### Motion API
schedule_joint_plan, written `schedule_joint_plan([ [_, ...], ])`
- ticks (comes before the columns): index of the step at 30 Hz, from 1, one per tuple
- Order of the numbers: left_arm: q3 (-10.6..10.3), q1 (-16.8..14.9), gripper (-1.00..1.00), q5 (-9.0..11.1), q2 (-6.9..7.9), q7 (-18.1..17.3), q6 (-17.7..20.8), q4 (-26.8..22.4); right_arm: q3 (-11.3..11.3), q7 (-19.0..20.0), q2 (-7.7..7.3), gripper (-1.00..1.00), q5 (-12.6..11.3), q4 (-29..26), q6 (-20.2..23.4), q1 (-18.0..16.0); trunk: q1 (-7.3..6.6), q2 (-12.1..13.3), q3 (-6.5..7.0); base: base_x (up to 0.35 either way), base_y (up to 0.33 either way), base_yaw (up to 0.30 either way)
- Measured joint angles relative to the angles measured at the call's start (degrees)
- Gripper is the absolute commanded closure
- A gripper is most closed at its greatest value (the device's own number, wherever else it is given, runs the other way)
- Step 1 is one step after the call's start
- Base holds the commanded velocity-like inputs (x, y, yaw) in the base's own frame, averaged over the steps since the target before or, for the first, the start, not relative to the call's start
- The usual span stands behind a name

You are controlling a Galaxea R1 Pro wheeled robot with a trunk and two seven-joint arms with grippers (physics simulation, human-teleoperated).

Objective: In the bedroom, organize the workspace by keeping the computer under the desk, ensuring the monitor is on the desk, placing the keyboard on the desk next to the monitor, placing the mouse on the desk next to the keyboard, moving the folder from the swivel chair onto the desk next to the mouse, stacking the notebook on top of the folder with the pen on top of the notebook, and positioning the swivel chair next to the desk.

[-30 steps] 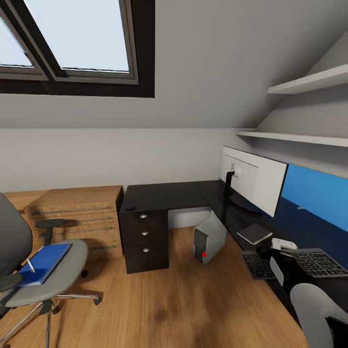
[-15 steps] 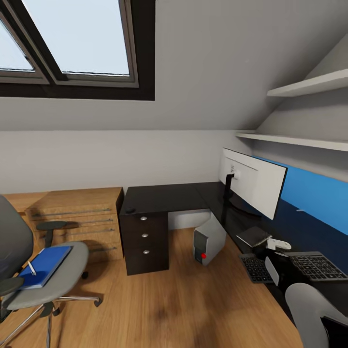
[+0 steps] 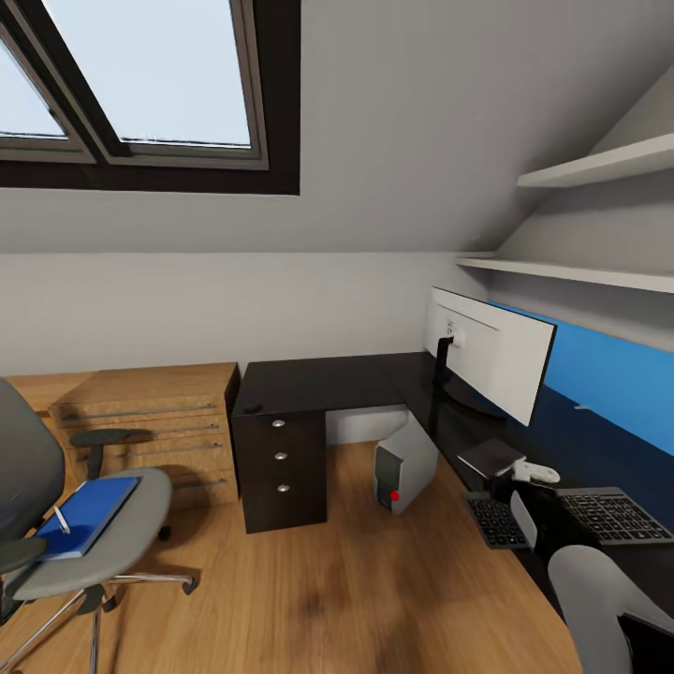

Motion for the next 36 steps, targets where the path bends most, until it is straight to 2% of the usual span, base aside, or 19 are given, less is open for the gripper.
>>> schedule_joint_plan([
  [3,-0.01,0.00,-1.00,-0.05,0.01,0.00,-0.61,-0.02,-0.02,-0.01,0.01,-1.00,-0.02,-1.03,3.15,0.00,0.00,0.00,0.00,-0.044,-0.017,0.000],
  [7,-0.02,0.00,-1.00,-0.07,0.01,-0.04,-0.84,0.02,-0.02,-0.06,0.27,-1.00,-0.01,-1.46,4.48,-0.01,0.02,0.00,0.00,-0.161,-0.103,0.000],
  [24,-0.08,0.00,-1.00,-0.17,0.01,0.00,-0.98,0.02,0.12,0.01,0.15,-1.00,1.03,-1.66,4.10,0.00,-0.01,0.00,0.00,0.115,-0.108,0.000],
  [26,-0.08,0.00,-1.00,-0.17,0.01,0.01,-0.98,0.03,0.15,0.06,0.13,-1.00,1.70,-1.55,4.09,0.00,-0.01,0.00,0.00,0.130,-0.183,0.000],
  [30,-0.06,0.00,-1.00,-0.16,0.01,-0.04,-0.99,0.05,0.14,0.15,0.07,-1.00,5.26,-1.37,3.64,0.00,0.00,0.00,0.00,0.068,-0.086,0.000],
  [32,-0.07,-0.01,-1.00,-0.16,0.01,-0.05,-0.99,0.05,0.15,0.29,0.02,-1.00,6.84,-1.28,2.01,0.04,0.00,-0.01,0.00,0.023,-0.030,0.000],
  [34,-0.05,0.00,-1.00,-0.16,0.01,-0.06,-0.99,0.05,0.14,1.23,-0.14,-1.00,9.19,-1.13,-2.57,0.15,0.00,0.00,0.00,0.010,-0.012,0.000],
  [36,-0.03,0.00,-1.00,-0.16,0.01,-0.07,-0.99,0.05,0.16,3.43,-0.93,-1.00,11.75,-0.34,-6.97,0.20,0.00,0.00,0.00,0.005,-0.006,0.000],
])
